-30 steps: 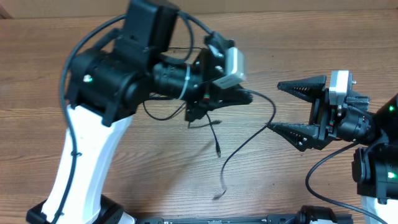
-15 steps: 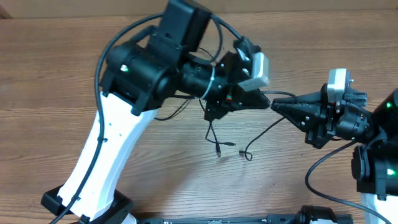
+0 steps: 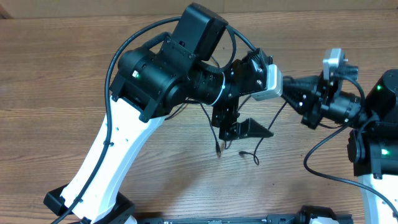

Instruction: Untangle cables

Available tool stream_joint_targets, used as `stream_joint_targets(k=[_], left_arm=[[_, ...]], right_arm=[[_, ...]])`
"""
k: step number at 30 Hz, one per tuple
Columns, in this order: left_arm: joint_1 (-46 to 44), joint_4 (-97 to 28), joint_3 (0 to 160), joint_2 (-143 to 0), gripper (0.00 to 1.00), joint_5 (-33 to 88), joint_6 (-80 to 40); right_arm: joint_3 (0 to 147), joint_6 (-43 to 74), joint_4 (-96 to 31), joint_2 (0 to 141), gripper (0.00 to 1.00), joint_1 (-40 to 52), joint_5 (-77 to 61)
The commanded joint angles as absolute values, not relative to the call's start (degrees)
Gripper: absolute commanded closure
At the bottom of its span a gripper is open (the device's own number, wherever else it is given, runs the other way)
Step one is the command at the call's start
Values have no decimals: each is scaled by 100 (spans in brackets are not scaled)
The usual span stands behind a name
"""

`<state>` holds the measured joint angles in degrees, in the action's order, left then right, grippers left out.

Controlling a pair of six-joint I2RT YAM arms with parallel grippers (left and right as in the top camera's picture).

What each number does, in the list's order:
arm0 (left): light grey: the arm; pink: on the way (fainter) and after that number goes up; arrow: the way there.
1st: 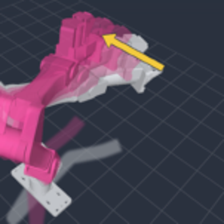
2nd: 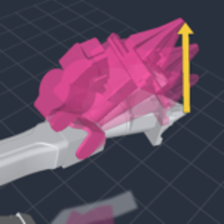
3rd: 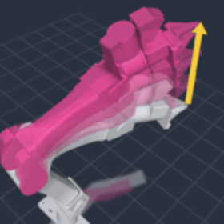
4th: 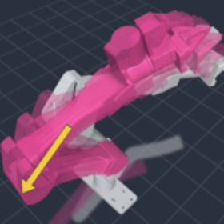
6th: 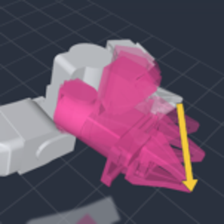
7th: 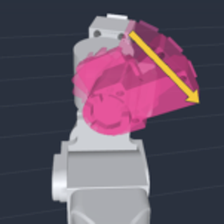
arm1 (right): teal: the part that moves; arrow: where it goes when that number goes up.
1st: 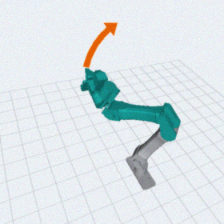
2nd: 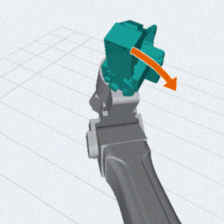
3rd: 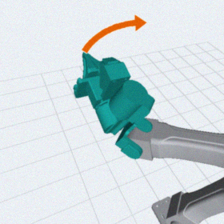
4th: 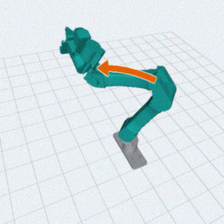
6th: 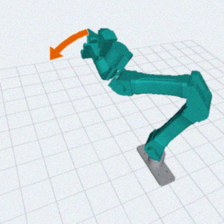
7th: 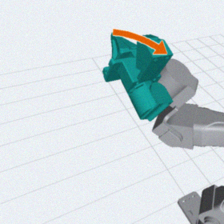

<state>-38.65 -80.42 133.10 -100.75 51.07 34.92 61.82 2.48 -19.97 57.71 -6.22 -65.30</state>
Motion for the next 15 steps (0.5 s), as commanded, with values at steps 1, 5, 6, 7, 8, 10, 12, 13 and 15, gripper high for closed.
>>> stream_joint_targets(k=[1, 5, 6, 7, 8, 10, 12, 13, 15], left_arm=[[-3903, -8086, 13301, -10090, 0, 4678, 3557], [-3903, -8090, 13301, -10090, 0, 3826, 3559], [-3903, -8093, 13301, -10090, 0, 3636, 3559], [-3903, -8093, 13301, -10090, 0, 3363, 3559], [-3903, -8093, 13301, -10090, 0, 3065, 3559], [-3903, -8093, 13301, -10090, 1, 2617, 3559], [-3903, -8093, 13301, -10090, 0, 2331, 3559], [-3903, -8093, 13301, -10090, 0, 2276, 3562], [-3903, -8093, 13301, -10090, 0, 2191, 3559]], right_arm=[[6302, 926, -2032, 5780, 96, -607, -4737], [6302, 1092, -2239, 5848, 96, -609, -3109], [6302, 1092, -2285, 5867, 96, -609, -2801], [6302, 1092, -2335, 5900, 96, -609, -2362], [6302, 1090, -2375, 5942, 96, -613, -2023], [6302, 1063, -2469, 6005, 96, -613, -1520], [6302, 1046, -2574, 6090, 96, -613, -891], [6302, 1046, -2606, 6139, 96, -613, -622], [6302, 1048, -2650, 6292, 96, -613, 10]])
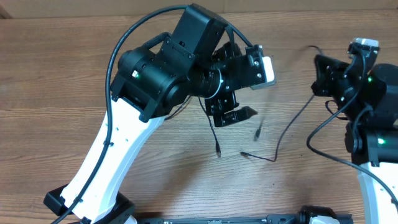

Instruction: Untangle cables

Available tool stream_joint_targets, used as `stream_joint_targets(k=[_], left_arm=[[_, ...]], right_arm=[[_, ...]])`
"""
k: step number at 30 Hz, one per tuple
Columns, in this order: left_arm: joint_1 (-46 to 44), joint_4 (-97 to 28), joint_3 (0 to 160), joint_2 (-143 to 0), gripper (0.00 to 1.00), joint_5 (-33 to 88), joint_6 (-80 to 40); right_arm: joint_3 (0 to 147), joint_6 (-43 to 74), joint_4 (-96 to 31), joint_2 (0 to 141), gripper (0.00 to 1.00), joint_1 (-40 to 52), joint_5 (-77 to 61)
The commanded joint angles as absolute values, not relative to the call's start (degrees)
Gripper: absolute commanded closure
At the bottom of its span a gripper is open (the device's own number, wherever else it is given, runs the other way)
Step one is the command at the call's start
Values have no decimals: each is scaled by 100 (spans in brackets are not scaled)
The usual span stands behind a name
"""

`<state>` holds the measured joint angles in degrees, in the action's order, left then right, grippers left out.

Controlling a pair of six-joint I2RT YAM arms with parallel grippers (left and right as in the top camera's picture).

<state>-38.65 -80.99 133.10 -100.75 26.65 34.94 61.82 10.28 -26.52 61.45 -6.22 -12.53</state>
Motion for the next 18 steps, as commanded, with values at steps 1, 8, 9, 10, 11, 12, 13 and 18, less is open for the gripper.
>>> stream_joint_targets(k=[1, 8, 9, 10, 11, 12, 13, 18], left_arm=[[-3903, -8093, 13301, -10090, 1, 2189, 3562], [-3903, -8093, 13301, -10090, 0, 2191, 3559], [-3903, -8093, 13301, -10090, 0, 2191, 3559], [-3903, -8093, 13301, -10090, 0, 2191, 3559], [-3903, -8093, 13301, -10090, 0, 2191, 3559], [-3903, -8093, 13301, -10090, 0, 2189, 3559], [-3903, -8093, 13301, -10090, 0, 2191, 3559], [-3903, -8093, 13301, -10090, 0, 2191, 3559]], right_arm=[[6302, 1046, -2644, 6364, 96, -613, 202], [6302, 1227, -2158, 7078, 96, -1175, 725], [6302, 1225, -2112, 7131, 96, -1275, 652], [6302, 1225, -1973, 7266, 96, -1542, 366], [6302, 1225, -1929, 7295, 96, -1608, 290], [6302, 1238, -1754, 7400, 96, -1837, 51], [6302, 1282, -1675, 7448, 96, -1929, -23], [6302, 1839, -1114, 7911, 96, -2550, -36]])
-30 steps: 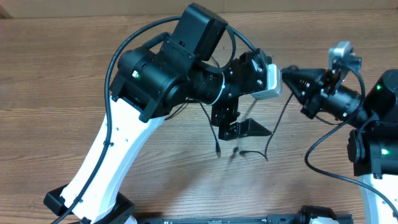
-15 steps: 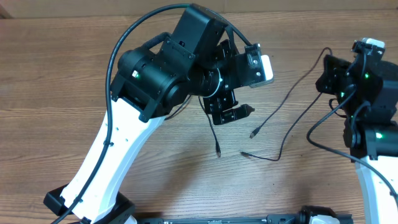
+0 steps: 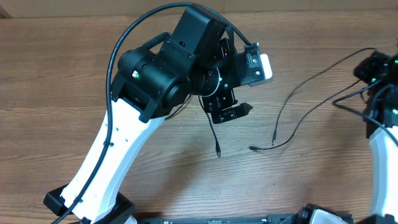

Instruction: Untangle cables

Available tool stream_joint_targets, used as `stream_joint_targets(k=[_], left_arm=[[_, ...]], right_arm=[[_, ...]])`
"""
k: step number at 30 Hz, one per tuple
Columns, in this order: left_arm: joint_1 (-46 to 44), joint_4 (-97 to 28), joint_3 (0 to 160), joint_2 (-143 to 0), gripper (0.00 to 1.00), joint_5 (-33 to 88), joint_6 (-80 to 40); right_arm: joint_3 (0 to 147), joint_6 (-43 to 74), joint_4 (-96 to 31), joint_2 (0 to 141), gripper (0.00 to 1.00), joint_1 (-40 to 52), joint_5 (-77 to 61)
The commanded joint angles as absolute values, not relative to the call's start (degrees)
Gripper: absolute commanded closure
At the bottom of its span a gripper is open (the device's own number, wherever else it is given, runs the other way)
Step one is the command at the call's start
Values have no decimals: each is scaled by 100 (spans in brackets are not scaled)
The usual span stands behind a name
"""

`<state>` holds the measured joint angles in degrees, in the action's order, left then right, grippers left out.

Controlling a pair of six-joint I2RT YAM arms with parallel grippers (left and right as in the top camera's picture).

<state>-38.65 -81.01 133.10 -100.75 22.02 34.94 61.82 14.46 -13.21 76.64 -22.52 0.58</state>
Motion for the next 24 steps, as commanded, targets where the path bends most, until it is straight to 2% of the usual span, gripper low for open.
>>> stream_joint_targets(k=[1, 10, 21, 23, 24], left_arm=[[-3903, -8093, 13301, -10090, 0, 2191, 3562], [-3903, -8093, 13301, -10090, 0, 2191, 3559], [-3903, -8093, 13301, -10090, 0, 2191, 3559], [-3903, -8093, 13301, -10090, 0, 2191, 3559], [-3903, -8093, 13301, -10090, 0, 2191, 3559]], right_arm=[[6302, 1879, -1041, 8020, 96, -2661, -34], [6302, 1975, -617, 9308, 96, -4254, -12], [6302, 1977, -469, 9417, 96, -5819, -12], [6302, 1977, -491, 9421, 95, -5927, -14], [6302, 1977, -495, 9421, 87, -5935, -12]])
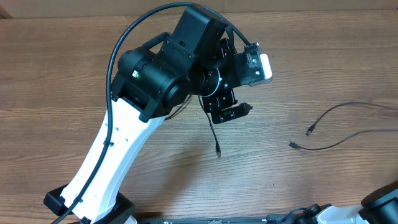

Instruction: Untangle cables

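My left arm fills the middle of the overhead view. Its gripper [239,110] looks shut on a thin black cable [213,135], which hangs down from beside the fingers to a plug [217,151] on the wood. Two more thin black strands lie apart at the right. One strand [339,109] ends in a plug [309,130]. The other strand [329,148] ends in a plug [292,144]. Both run off the right edge. My right gripper is out of view.
The wooden table [62,74] carries nothing else. The left arm's white link [112,155] slants across the lower left, with its thick black hose [118,50] looping above it. A dark piece of the right arm [380,199] shows in the bottom right corner.
The right arm has left the frame at the right edge. The two loose strands have shifted right with it, and their plugs now lie further right. The left gripper and its cable have not moved.
At first the right gripper was close against the left one, with the cables bunched together below them. Then it stood further right with strands trailing from it. Later it was at the right edge, and now it is gone, leaving the strands well apart from the left cable.
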Available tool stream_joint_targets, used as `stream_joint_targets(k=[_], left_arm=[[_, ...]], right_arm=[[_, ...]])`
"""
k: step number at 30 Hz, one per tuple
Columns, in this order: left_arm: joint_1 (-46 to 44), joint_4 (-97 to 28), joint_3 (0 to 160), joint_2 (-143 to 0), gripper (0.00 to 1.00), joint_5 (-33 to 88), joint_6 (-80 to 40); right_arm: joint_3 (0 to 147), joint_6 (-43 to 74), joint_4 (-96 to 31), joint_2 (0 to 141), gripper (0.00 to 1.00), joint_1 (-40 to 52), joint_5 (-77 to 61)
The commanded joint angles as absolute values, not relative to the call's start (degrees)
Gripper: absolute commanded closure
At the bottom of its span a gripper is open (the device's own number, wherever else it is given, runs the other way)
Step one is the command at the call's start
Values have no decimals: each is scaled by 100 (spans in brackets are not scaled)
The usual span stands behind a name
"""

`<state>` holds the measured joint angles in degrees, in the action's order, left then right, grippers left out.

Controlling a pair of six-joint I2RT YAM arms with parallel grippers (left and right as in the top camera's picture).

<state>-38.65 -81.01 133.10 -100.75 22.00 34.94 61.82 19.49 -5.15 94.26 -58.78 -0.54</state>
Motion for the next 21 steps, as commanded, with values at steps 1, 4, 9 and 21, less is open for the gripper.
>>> stream_joint_targets(k=[1, 4, 9, 21], left_arm=[[-3903, -8093, 13301, -10090, 1, 2191, 3559], [-3903, -8093, 13301, -10090, 1, 2191, 3559], [-3903, -8093, 13301, -10090, 0, 2191, 3559], [-3903, -8093, 13301, -10090, 0, 2191, 3559]], right_arm=[[6302, 1977, -493, 9421, 70, -5933, -12], [6302, 1975, -493, 9421, 16, -5933, -12], [6302, 1977, -504, 9421, 0, -5909, -469], [6302, 1332, 154, 9421, 0, -4080, -3140]])
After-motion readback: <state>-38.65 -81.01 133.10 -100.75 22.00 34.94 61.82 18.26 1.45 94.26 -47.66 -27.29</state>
